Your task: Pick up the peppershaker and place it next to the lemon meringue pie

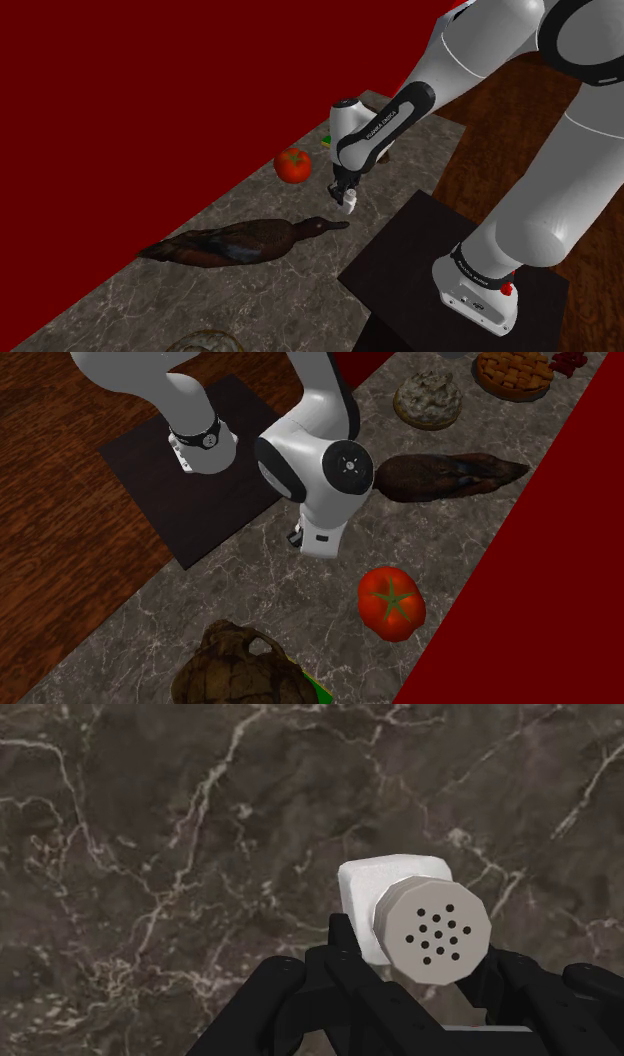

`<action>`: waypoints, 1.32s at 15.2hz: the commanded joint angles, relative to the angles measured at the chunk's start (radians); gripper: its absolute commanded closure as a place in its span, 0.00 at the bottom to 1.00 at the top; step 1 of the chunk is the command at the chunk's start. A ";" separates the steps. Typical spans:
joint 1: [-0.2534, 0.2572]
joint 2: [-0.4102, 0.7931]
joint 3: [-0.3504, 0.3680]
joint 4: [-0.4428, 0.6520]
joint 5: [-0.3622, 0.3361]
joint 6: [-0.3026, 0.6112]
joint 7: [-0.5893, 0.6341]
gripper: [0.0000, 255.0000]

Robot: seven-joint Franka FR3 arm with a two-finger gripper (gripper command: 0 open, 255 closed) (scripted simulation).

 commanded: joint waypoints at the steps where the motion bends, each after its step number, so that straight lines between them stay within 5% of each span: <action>1: -0.001 -0.022 0.001 -0.001 0.004 -0.021 -0.004 1.00; 20: 0.000 -0.261 0.004 0.042 0.043 -0.302 -0.033 1.00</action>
